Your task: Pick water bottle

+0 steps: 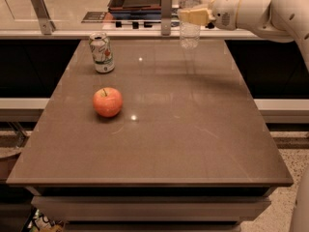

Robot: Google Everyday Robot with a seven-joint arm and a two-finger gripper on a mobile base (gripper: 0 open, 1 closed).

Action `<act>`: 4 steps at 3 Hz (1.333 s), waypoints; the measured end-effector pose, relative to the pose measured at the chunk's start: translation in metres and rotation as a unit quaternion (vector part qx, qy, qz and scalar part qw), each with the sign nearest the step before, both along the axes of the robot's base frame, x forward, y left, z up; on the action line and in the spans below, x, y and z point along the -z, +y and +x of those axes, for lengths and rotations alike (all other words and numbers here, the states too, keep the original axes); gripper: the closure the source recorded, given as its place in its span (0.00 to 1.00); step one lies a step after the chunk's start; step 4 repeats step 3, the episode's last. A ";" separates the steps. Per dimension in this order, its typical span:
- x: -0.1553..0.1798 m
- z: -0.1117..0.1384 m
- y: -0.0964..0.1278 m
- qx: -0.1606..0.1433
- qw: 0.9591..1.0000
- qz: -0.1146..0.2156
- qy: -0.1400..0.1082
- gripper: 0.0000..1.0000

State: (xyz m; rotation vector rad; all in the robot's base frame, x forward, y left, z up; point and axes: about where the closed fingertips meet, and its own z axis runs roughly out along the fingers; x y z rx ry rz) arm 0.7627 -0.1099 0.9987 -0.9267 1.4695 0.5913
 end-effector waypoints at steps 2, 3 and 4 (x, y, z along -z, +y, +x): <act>-0.042 -0.008 0.006 -0.007 0.999 -0.002 -0.049 1.00; -0.042 -0.008 0.006 -0.007 0.999 -0.002 -0.049 1.00; -0.042 -0.008 0.006 -0.007 0.999 -0.002 -0.049 1.00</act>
Offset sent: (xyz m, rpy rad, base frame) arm -0.0133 0.0026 0.0661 -0.0153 -0.1535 0.0117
